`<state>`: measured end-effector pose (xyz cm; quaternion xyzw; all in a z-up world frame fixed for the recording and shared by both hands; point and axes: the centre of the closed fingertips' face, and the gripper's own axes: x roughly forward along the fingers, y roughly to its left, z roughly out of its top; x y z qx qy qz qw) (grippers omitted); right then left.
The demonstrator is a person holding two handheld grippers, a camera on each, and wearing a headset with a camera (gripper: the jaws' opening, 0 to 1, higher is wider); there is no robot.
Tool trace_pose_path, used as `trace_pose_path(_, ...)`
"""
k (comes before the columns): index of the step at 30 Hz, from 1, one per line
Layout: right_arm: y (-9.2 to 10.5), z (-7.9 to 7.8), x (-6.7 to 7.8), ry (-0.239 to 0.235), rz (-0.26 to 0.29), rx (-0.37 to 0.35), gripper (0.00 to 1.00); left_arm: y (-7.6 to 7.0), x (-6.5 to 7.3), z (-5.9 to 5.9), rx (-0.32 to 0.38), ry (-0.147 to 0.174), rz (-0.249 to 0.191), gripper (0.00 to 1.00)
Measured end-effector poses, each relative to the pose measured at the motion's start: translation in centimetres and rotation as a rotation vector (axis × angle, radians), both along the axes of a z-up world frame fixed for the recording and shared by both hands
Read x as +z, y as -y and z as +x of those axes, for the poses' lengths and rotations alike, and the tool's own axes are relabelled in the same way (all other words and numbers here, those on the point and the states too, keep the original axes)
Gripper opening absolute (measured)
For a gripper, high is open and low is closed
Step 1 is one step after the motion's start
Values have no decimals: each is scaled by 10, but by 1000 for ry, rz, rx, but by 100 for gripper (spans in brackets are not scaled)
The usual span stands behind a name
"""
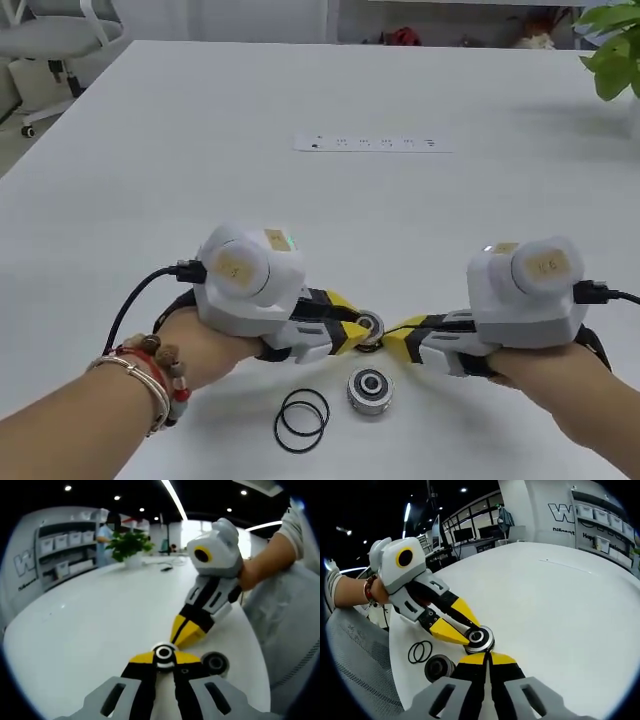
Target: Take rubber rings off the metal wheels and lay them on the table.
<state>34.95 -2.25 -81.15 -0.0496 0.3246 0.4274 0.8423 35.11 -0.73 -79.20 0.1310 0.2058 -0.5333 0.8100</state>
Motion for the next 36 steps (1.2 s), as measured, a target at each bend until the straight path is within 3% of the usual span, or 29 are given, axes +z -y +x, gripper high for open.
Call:
trace_pose_path(8, 7, 7, 2, -24, 7, -56, 0, 1, 0, -2, -13, 7, 5, 11)
trace_pose_path(10, 10, 8, 2, -27, 6, -72, 0, -1, -1, -1, -11, 9, 14, 1)
trace_pose_path(12, 11, 8, 3, -48, 27, -94, 0, -1, -1, -1, -7, 3, 9, 1)
trace_pose_path(14, 11, 8, 4, -33, 16, -88, 0, 0, -1, -1, -19, 28, 24, 1)
trace_pose_path(19, 11, 7, 4, -37, 13, -94, 0, 0, -1, -1, -23, 38, 35, 1)
trace_pose_path(23, 9, 11, 16, -36, 68, -123, 0, 1, -1, -1, -22, 39, 36, 1)
trace_pose_path(36, 6, 6, 17, -65, 84, -129, 0, 1, -2, -1, -24, 49, 50, 1)
